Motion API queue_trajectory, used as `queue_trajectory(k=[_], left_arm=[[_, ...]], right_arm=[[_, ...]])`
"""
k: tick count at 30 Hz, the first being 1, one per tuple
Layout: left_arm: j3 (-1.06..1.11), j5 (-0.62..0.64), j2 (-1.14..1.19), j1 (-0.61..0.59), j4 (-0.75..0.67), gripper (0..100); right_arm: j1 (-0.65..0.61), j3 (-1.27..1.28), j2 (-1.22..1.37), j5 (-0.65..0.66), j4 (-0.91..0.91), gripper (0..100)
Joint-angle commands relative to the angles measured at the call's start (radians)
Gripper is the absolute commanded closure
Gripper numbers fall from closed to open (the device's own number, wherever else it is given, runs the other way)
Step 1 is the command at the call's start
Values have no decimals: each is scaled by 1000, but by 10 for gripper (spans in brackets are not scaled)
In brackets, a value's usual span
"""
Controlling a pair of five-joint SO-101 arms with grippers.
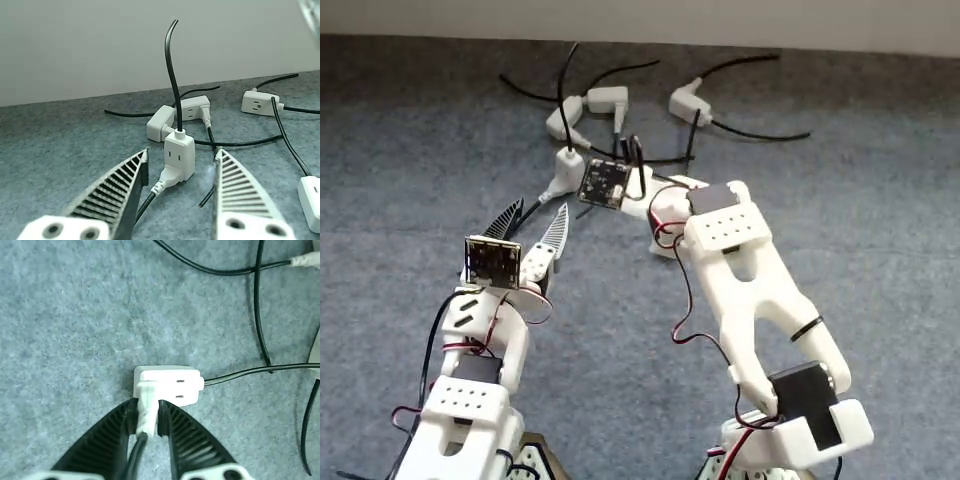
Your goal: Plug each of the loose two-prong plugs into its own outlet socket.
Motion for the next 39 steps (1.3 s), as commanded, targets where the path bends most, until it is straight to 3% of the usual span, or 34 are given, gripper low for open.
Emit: queue_trajectory(k=[1, 15, 27, 39], left_arm=[[16, -3, -7, -8, -5, 794], [16, -3, -7, -7, 6, 794], [16, -3, -7, -7, 6, 794], [16, -3, -7, -7, 8, 794]], right_arm=[[10, -12, -19, 29, -38, 992], [101, -45, 160, 29, -61, 992], [19, -44, 38, 21, -24, 992], [39, -45, 97, 21, -30, 992]])
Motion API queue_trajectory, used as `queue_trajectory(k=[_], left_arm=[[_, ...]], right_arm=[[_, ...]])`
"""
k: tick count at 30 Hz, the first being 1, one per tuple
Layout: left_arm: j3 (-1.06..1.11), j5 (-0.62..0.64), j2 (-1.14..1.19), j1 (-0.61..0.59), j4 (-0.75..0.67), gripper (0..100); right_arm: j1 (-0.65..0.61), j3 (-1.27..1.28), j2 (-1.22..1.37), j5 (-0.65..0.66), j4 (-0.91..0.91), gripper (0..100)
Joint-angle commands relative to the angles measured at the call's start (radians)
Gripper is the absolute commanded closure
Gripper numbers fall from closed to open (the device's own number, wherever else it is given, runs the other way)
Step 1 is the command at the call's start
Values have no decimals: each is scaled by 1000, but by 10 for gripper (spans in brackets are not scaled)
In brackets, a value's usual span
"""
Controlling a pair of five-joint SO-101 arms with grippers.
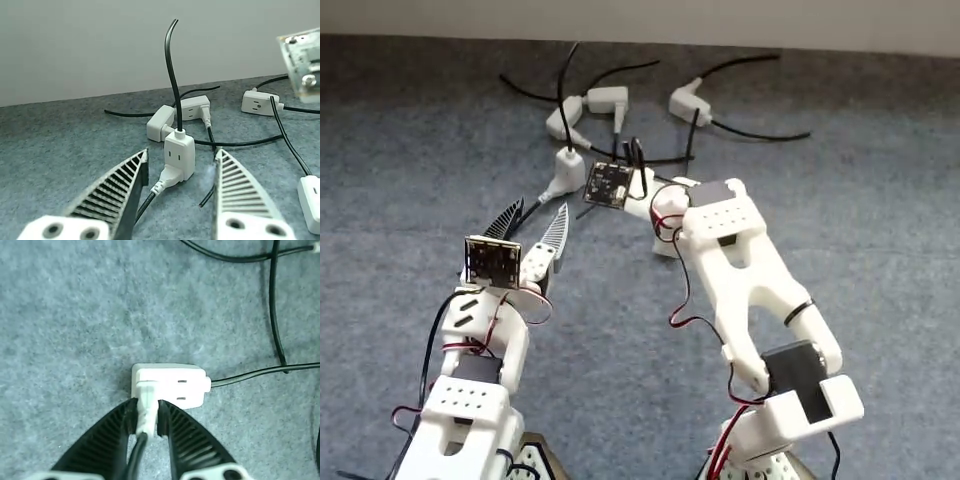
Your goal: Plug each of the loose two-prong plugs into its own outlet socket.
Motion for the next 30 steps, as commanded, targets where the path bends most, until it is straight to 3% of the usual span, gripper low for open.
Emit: queue_trajectory(k=[1, 18, 25, 30], left_arm=[[16, -3, -7, -7, 6, 794], [16, -3, -7, -7, 6, 794], [16, -3, -7, -7, 6, 794], [16, -3, -7, -7, 6, 794]], right_arm=[[15, -24, -16, 6, -1, 992], [45, 139, -12, 9, -173, 992], [51, 88, 185, 9, -165, 992], [67, -18, 243, 6, -50, 992]])
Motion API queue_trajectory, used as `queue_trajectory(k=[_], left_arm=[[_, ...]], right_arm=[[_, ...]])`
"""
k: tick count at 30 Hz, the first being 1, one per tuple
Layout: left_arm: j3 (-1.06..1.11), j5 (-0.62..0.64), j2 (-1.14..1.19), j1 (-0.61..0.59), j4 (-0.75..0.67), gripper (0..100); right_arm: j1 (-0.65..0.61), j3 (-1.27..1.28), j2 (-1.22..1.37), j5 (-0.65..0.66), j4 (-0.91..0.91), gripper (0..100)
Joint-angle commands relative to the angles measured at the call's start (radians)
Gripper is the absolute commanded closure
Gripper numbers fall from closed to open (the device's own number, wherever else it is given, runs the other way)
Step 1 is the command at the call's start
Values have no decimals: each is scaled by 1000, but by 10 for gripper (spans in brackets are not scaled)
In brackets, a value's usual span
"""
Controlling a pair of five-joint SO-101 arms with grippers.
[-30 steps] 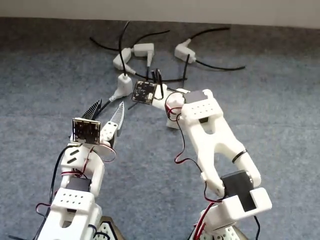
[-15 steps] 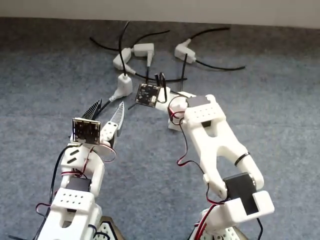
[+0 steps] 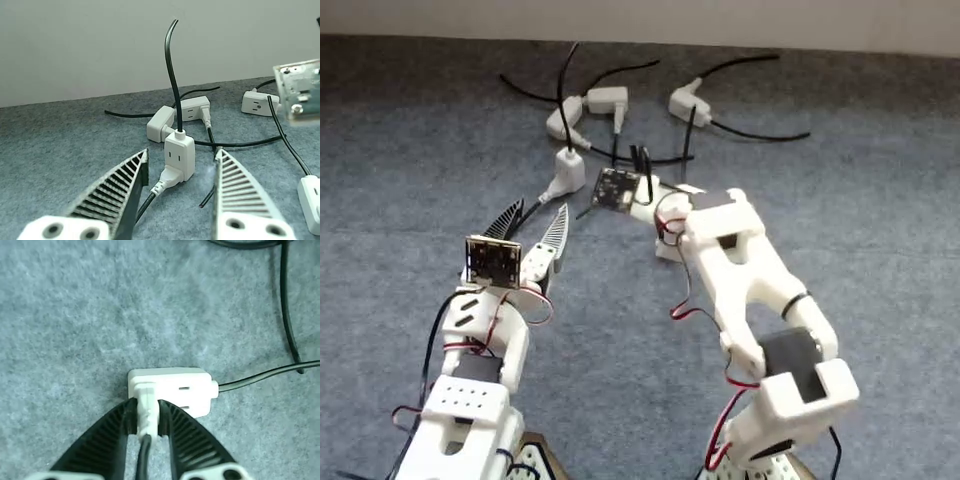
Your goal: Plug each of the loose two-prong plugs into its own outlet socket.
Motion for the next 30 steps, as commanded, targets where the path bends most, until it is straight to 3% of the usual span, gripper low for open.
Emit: queue_trajectory(k=[1, 5, 7, 11, 14, 18, 30], left_arm=[[16, -3, -7, -7, 6, 794], [16, -5, -7, -7, 6, 794], [16, -5, -7, -7, 6, 794], [16, -5, -7, -7, 6, 794], [16, -5, -7, -7, 6, 794], [16, -5, -7, -7, 6, 794], [16, -5, -8, -7, 6, 794]], right_arm=[[27, -48, 53, 5, 61, 992], [27, -65, 50, -11, 84, 991], [28, -113, 42, -104, 81, 957], [53, -214, -4, -290, 82, 712], [51, -245, -36, -308, 88, 584], [15, -249, -68, -359, 206, 606], [13, -338, -41, -1100, 182, 643]])
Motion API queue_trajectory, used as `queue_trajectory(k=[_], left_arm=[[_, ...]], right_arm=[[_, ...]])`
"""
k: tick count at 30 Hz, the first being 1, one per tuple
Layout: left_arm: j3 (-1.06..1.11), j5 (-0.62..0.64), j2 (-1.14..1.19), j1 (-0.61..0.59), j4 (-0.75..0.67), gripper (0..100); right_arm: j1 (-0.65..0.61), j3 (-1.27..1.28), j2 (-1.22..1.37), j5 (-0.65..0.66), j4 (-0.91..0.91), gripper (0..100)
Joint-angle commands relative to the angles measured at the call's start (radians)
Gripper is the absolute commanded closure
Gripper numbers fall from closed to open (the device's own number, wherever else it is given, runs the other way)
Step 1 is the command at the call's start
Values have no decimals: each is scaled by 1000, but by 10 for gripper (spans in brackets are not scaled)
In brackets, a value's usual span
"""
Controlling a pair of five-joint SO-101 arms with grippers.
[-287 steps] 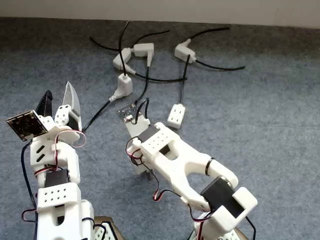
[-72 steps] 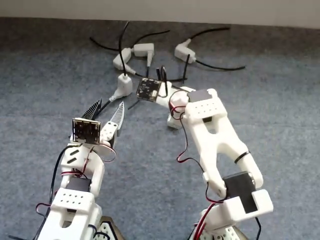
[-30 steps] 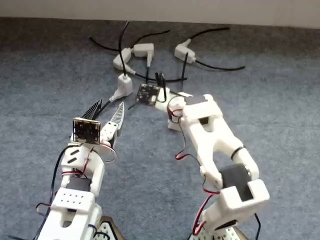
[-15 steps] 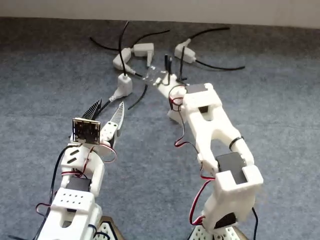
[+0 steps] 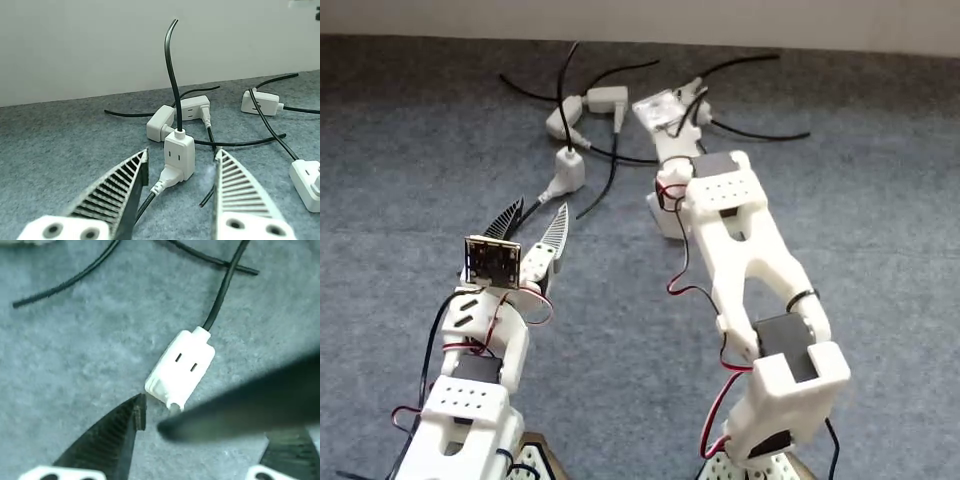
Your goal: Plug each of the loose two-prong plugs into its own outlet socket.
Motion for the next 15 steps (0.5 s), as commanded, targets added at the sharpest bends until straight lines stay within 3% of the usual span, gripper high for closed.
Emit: queue_trajectory(k=[1, 5, 15], left_arm=[[16, -5, -8, -7, 6, 794], [16, -5, -8, -7, 6, 794], [16, -5, -8, -7, 6, 794]], right_arm=[[15, -51, -4, -236, -56, 643], [8, -48, 47, -374, -119, 643], [-1, -47, 179, -384, -226, 645]])
